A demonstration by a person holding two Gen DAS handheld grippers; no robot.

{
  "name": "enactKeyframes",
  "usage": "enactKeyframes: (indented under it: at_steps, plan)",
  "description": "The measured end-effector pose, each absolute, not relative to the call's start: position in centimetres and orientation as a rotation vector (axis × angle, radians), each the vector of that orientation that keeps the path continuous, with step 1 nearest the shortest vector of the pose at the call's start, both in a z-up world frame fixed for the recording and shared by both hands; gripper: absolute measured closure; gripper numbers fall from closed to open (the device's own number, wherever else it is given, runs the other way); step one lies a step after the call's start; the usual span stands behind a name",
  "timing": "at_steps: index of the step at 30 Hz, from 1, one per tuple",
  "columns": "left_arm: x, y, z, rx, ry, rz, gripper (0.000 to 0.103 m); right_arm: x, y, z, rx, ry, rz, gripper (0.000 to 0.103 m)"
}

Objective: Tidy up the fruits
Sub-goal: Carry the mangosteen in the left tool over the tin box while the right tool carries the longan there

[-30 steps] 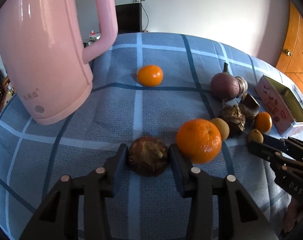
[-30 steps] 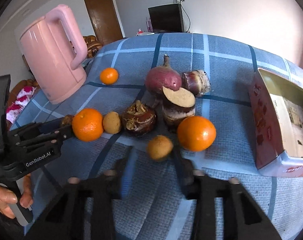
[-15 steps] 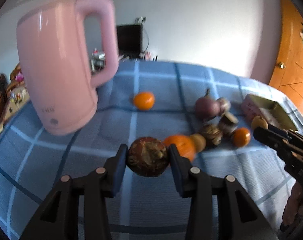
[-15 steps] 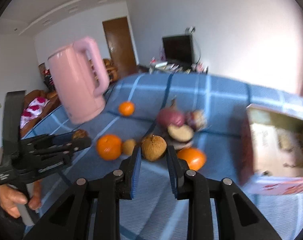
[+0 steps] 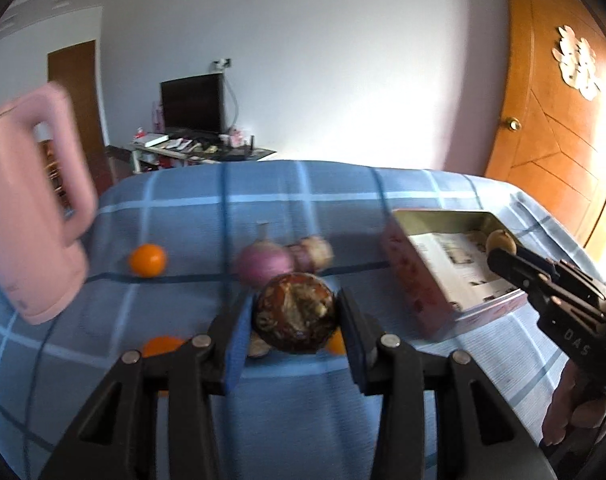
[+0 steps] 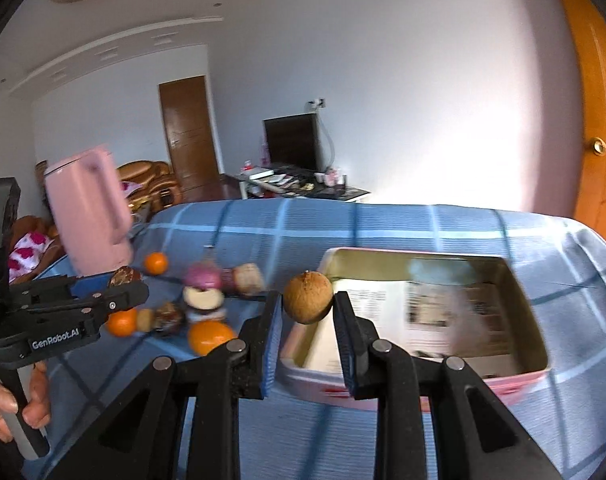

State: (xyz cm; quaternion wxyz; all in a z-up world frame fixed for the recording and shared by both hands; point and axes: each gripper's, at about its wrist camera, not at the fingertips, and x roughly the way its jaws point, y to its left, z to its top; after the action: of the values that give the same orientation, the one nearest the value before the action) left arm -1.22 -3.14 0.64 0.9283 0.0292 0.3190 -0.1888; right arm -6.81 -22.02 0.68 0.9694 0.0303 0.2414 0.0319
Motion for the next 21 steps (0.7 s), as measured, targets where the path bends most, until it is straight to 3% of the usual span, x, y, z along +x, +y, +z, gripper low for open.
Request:
enactKeyframes:
  at_steps: [21]
  plan:
    - [0.5, -19.6, -1.1, 0.142, 0.724, -0.528, 0.06, -7.0, -33.9, -0.6, 0.076, 0.559, -0.094, 0.075]
